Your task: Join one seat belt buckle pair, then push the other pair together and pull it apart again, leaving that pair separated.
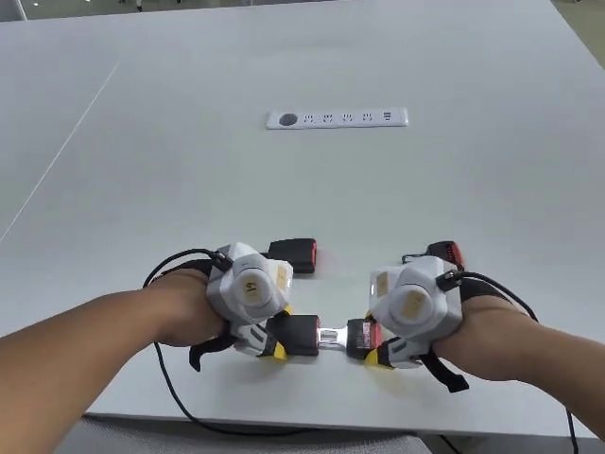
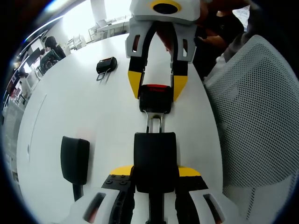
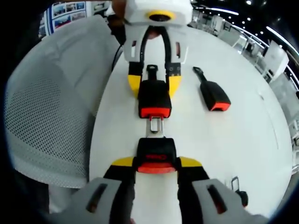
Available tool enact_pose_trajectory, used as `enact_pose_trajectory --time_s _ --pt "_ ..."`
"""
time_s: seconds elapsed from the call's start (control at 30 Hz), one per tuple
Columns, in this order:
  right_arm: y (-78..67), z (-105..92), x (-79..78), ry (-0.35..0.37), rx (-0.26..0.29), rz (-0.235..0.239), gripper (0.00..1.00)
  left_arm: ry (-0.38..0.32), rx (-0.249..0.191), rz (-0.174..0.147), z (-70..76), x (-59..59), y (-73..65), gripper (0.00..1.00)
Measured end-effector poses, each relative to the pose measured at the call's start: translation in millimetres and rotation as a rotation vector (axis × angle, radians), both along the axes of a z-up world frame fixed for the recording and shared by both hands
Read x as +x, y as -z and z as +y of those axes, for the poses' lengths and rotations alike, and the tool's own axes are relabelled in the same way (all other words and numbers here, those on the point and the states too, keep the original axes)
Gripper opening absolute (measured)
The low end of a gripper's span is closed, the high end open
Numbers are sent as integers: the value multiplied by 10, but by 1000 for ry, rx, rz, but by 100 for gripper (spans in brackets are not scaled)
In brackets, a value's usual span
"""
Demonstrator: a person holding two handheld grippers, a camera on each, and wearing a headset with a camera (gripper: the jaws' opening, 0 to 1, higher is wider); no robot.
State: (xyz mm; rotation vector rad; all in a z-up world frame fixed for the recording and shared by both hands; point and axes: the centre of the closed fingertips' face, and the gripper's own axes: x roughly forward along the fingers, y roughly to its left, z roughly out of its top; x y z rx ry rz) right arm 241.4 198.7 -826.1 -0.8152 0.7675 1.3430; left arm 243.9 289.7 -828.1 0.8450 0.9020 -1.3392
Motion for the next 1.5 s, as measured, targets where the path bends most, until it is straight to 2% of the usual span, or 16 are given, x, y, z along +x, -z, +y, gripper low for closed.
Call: enact_pose_trajectory --time_s 0.07,0.27,0.4,0.43,0.53,0.73,0.8,0.9,1.03,1.07,1.1,1.17,1.27,1.37,1.4,1.5 --pt "-21 24 -5 5 19 1 33 -1 0 -3 -9 -5 0 33" --pt "-12 98 -19 -22 15 -20 33 18 7 0 -25 -8 1 33" --pt "5 105 -2 -15 23 -7 33 25 8 -2 -22 -13 -1 33" --pt "2 107 9 -2 29 8 33 25 8 -2 -19 -14 -1 33" --pt "8 119 4 23 31 13 32 20 9 -1 -20 -15 -3 33" --pt "-17 218 -5 49 42 33 31 18 -4 -1 -20 -13 -3 32" --pt "-13 256 3 35 43 8 31 19 -1 -1 -23 -14 -1 32" --pt "-9 298 4 41 42 12 31 19 -6 -1 -19 -13 2 32" --pt "-7 314 12 50 47 25 31 19 -13 -2 -19 -12 4 32" --pt "24 300 -71 73 28 75 30 19 -13 -6 -20 -2 5 32" --pt "45 307 3 59 33 35 30 18 -14 -2 -24 -9 10 32" --pt "89 284 7 69 36 41 31 17 -16 -3 -26 -7 8 32" --pt "66 286 11 57 33 33 31 18 1 -3 -37 -7 10 32" --pt "49 254 35 16 47 -1 31 26 20 -2 -29 -8 8 33" --pt "33 225 29 11 59 -1 31 43 21 -3 -25 -11 7 33" --pt "31 233 77 22 74 25 31 31 10 4 -28 2 -6 32"
